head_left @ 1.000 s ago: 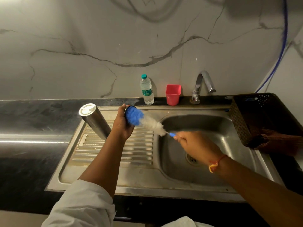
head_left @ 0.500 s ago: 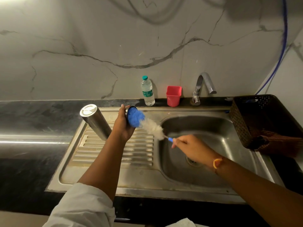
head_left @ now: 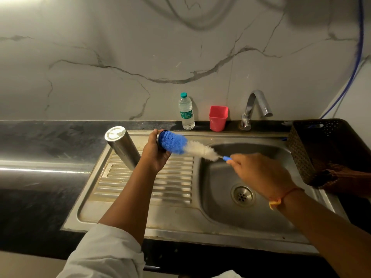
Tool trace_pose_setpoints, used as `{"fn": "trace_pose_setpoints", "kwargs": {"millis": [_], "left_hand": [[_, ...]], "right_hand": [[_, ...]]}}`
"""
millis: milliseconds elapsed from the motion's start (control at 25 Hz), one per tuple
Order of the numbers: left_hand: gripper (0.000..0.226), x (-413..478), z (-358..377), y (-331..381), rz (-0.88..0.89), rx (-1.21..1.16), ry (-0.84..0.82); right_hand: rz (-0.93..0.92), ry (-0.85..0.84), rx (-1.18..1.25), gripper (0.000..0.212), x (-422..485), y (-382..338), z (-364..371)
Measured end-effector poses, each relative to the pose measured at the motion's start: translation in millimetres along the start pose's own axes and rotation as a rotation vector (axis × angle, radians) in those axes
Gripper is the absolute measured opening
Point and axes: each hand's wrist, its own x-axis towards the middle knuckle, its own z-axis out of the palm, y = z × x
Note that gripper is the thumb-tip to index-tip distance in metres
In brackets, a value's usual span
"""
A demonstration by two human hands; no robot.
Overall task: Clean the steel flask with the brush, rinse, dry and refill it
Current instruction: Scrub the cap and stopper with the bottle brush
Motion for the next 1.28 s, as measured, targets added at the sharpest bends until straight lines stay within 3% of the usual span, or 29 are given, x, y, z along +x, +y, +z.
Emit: {"fn": "trace_pose_setpoints", "kwargs": {"millis": [160,280,360,440,560,640,720,920,1000,1080,1160,1280], "left_hand": [[0.050,-9,7,-14,-0.071,0.110,0.027],[0.053,-8,-3,-13,-0.111,0.141,0.041],[0.054,-5,-1,-8,-0.077,0.177,0.019],[0.051,-6,6,-5,-0.029,0.187,-0.016],[0.045,-7,11,-3,0.001,0.097,-0.031],[0.045,-7,13,-2,0.000,0.050,-0.079],[0.047,-5,13,1,0.007,0.071,-0.087],[0.044,6,14,5,-0.002,0.296,0.047],[0.037,10,16,1,-0.024,0.415,0.159],[0.033,12,15,-1,-0.045,0.456,0.207],[0.038,12,13,0,-0.049,0.379,0.139],[0.046,2,16,1,-0.025,0.234,-0.016]], "right_hand": [[-0.093,0.198,-0.121,0.045,18,-5,-18],[-0.290,0.097,-0.200,0.043,7,-17,-11],[-0.202,-0.011,-0.085,0.038,-5,-17,4],[0.053,-0.179,0.351,0.038,-8,-10,16],[0.684,-0.688,1.342,0.037,-16,-16,20],[0.790,-0.862,1.532,0.035,-25,-29,19],[0.645,-0.756,1.281,0.038,-22,-29,25],[0.038,0.086,-0.038,0.033,4,9,23],[-0.137,0.187,-0.315,0.033,8,19,16],[-0.170,0.128,-0.327,0.042,11,25,17],[-0.043,-0.024,0.003,0.045,8,19,25],[0.390,-0.506,1.013,0.040,-5,-9,31]]}}
